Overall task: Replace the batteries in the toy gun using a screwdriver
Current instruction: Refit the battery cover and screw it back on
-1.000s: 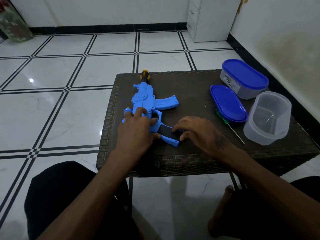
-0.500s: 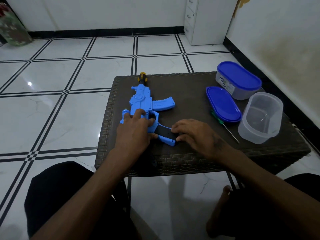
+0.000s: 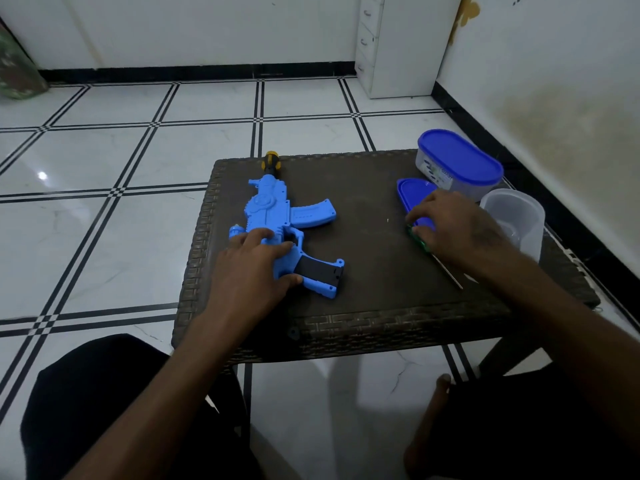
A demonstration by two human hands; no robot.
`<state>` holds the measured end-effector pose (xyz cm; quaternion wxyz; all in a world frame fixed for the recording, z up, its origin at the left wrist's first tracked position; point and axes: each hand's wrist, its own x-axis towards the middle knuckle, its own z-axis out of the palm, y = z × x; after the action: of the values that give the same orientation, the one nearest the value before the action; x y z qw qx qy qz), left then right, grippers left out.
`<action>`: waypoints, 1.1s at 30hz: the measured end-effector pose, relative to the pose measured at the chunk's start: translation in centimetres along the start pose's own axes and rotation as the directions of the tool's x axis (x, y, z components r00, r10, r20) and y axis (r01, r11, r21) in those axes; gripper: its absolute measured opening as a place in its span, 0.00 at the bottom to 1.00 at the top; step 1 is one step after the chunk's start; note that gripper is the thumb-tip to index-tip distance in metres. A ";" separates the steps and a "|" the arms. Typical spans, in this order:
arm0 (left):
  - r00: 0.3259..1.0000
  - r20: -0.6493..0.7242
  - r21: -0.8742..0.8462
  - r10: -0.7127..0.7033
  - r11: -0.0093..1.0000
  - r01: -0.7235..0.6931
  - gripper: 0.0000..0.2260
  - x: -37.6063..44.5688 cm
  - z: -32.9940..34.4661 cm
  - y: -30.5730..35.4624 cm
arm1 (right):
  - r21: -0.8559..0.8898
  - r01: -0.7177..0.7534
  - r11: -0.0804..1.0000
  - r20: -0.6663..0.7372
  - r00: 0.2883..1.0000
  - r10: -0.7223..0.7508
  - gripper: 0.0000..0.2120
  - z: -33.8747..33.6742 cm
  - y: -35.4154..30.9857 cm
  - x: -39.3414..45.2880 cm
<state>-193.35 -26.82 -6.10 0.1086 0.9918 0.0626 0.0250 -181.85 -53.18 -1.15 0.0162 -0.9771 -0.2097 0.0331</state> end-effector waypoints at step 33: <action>0.998 -0.040 -0.576 0.051 0.815 -0.065 0.14 4.7 0.5 8.4 | 0.709 -0.323 0.627 0.190 0.944 0.271 0.36 -2.3 5.0 3.7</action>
<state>-187.67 -34.47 -4.59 0.4022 0.9135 0.0229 0.0575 -176.28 -56.28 0.72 0.3922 -0.9077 -0.0156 0.1482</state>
